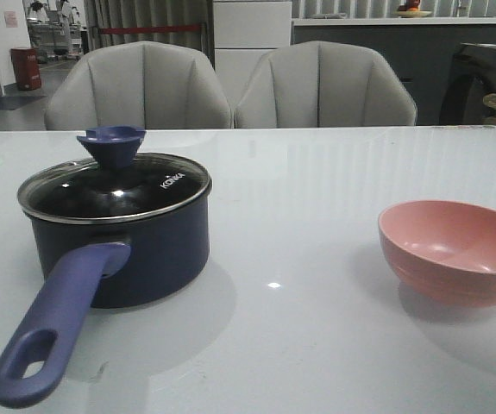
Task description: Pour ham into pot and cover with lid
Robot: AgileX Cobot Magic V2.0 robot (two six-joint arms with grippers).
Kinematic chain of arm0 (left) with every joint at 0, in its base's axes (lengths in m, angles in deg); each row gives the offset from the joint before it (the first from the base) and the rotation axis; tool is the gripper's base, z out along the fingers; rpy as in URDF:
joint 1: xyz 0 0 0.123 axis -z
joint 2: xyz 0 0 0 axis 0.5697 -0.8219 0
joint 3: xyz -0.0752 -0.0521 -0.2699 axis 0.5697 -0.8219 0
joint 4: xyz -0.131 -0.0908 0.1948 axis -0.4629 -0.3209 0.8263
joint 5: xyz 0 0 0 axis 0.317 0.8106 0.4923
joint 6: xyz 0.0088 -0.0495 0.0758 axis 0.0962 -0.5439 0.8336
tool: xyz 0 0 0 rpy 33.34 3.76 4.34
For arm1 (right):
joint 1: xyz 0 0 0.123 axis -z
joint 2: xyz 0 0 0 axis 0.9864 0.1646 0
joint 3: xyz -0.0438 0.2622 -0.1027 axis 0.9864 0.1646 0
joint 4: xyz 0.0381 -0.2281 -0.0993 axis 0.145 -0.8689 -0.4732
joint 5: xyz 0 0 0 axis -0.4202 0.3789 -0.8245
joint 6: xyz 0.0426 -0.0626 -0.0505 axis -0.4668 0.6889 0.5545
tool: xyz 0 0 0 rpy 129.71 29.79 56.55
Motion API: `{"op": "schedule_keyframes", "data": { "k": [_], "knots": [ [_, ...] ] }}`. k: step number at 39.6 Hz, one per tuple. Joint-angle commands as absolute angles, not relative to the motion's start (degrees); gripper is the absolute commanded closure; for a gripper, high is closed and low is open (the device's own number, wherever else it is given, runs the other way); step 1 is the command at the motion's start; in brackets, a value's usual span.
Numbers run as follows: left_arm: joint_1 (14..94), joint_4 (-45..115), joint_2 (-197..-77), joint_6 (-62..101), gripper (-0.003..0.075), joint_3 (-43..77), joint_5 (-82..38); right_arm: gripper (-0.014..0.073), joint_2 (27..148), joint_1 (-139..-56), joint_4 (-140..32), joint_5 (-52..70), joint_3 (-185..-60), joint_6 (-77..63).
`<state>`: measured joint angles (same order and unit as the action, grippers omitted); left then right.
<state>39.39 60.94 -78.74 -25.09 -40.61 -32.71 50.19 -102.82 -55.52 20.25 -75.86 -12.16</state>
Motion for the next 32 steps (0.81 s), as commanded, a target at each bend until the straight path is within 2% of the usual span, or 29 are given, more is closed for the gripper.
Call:
{"op": "schedule_keyframes", "data": {
  "k": [1, 7, 13, 19, 32],
  "knots": [
    [39.81, 60.94, -77.44, -25.51, 0.0606, -42.39, -36.65, 0.0439, 50.44, -102.93, -55.58, 24.05, -77.07, -11.8],
    [39.81, 60.94, -77.44, -25.51, 0.0606, -42.39, -36.65, 0.0439, 50.36, -100.87, -55.53, 25.36, -75.23, -12.67],
    [39.81, 60.94, -77.44, -25.51, 0.0606, -42.39, -36.65, 0.0439, 47.36, -92.1, -56.04, 25.14, -73.92, -16.49],
    [39.81, 60.94, -77.44, -25.51, 0.0606, -42.39, -36.65, 0.0439, 41.26, -87.11, -60.85, 24.75, -71.38, -18.62],
    [39.81, 60.94, -77.44, -25.51, 0.0606, -42.39, -36.65, 0.0439, 33.86, -85.63, -71.31, 25.01, -63.6, -31.62]
  ]
}}
